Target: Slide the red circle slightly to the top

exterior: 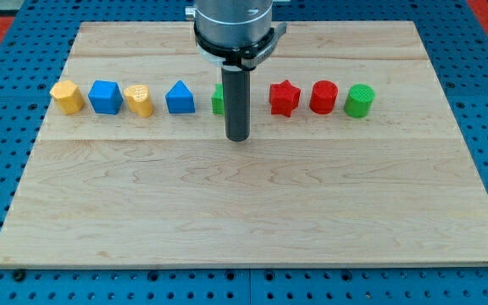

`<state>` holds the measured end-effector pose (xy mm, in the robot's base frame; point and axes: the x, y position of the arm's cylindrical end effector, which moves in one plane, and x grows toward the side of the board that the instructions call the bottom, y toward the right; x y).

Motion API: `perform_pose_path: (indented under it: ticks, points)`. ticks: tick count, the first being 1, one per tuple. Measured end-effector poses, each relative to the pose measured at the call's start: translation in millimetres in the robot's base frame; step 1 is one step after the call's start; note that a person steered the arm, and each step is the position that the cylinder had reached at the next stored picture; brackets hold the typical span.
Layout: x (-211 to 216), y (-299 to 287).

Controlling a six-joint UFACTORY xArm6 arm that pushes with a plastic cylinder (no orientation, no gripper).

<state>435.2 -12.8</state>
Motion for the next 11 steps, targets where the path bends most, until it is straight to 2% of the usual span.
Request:
perform_pose_path:
  ticks: [2, 3, 4, 11]
  points:
    - [2, -9]
    - [2, -40]
    - [-2, -46]
    - [-7, -63]
